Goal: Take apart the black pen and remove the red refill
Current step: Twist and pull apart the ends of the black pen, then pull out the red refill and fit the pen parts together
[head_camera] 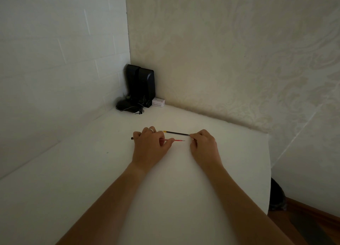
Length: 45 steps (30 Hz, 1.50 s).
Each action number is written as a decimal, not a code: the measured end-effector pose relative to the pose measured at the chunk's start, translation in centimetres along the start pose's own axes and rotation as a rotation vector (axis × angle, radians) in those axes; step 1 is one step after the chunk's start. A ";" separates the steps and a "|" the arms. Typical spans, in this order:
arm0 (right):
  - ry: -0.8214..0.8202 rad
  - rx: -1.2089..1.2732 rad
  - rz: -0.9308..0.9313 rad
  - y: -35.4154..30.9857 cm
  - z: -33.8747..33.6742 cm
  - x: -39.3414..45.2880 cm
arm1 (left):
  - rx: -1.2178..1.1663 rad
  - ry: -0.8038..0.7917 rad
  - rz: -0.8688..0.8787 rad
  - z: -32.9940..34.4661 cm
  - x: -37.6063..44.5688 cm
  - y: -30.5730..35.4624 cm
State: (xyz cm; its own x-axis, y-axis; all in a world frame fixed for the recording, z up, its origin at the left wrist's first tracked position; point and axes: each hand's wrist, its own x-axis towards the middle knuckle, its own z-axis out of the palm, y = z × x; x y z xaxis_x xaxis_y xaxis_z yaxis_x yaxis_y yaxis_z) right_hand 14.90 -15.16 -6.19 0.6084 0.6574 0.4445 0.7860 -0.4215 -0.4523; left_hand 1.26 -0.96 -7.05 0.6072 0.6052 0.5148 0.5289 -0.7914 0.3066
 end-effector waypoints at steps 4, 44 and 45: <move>0.028 0.012 -0.019 -0.1 0.1 -0.1 | -0.001 0.001 0.000 0.0 0.0 0.0; 0.215 -0.032 0.040 0.2 -0.6 -0.6 | 0.011 0.101 -0.100 0.1 0.2 -0.6; 0.231 -0.030 0.074 0.3 -0.6 -0.6 | 0.021 0.108 -0.125 0.1 0.2 -0.7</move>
State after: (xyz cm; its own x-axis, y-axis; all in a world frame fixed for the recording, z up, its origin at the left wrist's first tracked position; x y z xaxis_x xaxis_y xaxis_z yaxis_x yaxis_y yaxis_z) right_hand 14.86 -16.07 -6.15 0.6703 0.4651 0.5782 0.7395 -0.4836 -0.4683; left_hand 1.11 -0.24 -7.26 0.4696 0.6849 0.5571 0.6094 -0.7080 0.3568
